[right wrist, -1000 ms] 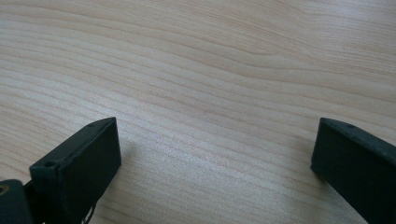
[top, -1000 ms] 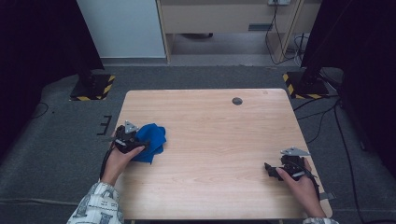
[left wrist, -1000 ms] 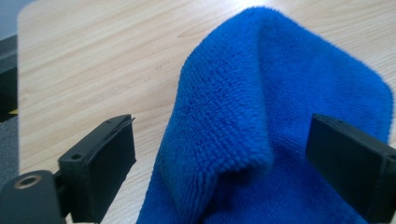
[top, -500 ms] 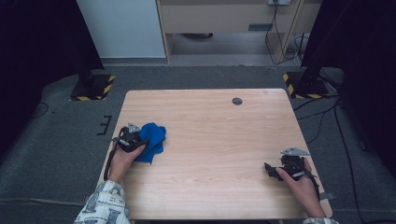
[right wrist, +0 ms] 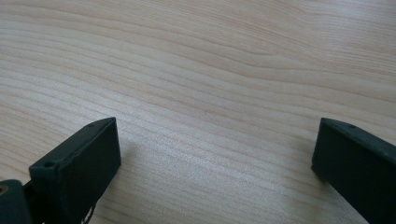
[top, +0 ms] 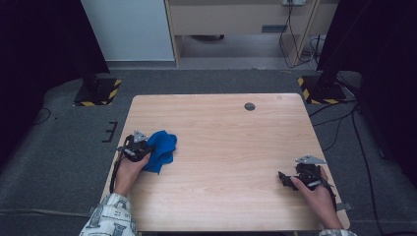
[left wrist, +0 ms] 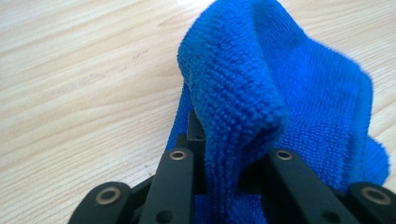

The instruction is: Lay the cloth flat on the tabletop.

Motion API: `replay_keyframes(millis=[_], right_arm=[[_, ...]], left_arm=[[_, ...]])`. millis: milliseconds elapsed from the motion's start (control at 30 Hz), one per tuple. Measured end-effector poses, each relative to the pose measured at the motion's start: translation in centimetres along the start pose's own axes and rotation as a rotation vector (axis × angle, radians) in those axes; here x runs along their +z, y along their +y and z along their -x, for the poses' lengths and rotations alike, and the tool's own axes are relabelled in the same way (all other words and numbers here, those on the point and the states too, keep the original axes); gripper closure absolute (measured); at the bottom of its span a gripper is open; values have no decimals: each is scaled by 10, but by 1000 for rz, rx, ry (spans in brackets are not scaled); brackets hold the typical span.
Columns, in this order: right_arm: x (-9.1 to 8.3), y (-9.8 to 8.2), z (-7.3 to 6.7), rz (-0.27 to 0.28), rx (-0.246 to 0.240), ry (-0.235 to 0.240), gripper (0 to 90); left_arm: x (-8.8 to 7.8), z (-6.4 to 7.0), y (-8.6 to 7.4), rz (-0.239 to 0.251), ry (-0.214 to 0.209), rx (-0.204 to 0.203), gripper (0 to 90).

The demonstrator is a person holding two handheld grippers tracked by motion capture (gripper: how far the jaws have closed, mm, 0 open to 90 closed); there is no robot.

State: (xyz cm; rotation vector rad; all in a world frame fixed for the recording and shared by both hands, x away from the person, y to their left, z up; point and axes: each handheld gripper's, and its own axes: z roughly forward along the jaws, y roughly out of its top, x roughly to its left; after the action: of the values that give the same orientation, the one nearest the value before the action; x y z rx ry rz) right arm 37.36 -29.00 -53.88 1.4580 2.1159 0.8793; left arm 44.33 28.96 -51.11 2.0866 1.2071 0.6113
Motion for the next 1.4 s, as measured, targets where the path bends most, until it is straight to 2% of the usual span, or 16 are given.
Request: replay_keyframes(millis=[133,467,633,667,867,1167,1400], right_arm=[[0,0,0,2,-1,-3,13],[0,0,0,0,-1,-2,13],[0,0,0,2,-1,-3,13],[0,0,0,0,-1,-2,13],[0,0,0,0,-1,-2,13],[0,0,0,0,-1,-2,12],[0,0,0,0,-1,-2,12]], left_arm=[[-7,6,8,37,-33,-10,785],[-23,26,31,96,-79,32,788],[-27,36,40,115,-112,41,788],[-29,41,43,125,-124,48,788],[-32,56,52,140,-155,73,788],[-32,71,65,152,-181,90,788],[-35,87,77,170,-220,102,788]])
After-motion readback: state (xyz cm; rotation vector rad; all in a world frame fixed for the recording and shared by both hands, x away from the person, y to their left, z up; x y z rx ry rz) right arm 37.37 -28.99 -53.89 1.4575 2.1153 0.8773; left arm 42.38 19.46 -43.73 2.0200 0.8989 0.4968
